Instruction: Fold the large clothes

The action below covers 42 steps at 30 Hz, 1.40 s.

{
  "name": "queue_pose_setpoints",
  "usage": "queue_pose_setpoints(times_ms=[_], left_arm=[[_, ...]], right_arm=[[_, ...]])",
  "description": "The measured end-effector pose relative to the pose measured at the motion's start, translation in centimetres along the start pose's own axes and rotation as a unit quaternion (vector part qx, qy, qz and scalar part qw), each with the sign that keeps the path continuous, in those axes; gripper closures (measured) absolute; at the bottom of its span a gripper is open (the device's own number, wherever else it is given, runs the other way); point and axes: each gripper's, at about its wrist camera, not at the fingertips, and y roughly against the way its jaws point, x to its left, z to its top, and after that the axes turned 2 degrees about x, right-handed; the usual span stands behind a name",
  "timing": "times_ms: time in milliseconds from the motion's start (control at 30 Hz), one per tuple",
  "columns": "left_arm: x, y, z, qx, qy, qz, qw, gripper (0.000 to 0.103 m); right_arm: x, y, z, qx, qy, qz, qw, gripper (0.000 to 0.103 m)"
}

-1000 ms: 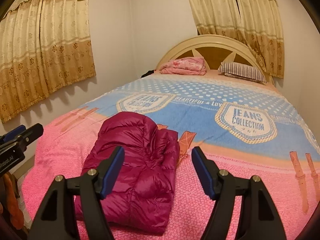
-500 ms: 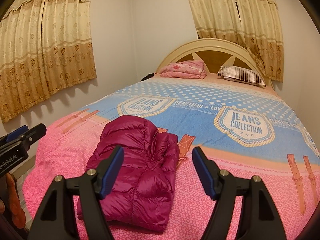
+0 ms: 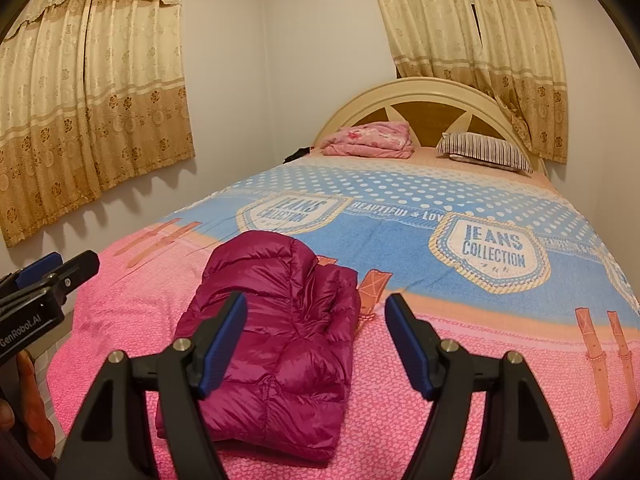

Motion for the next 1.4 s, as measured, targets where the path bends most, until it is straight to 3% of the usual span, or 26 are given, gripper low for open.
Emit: queue_pose_setpoints(times_ms=[1033,1400], left_arm=[[-0.58,0.04,0.16,0.003,-0.004,-0.007,1.0000,0.025],[-0.59,0.06,0.25,0.000,-0.007,-0.005,1.0000,0.013]], right_arm=[[0.57,0.49,0.16,-0.006,0.004,0.004,1.000,0.028],[0.81,0.59,0.15,-0.006,0.013,0.005,1.000,0.028]])
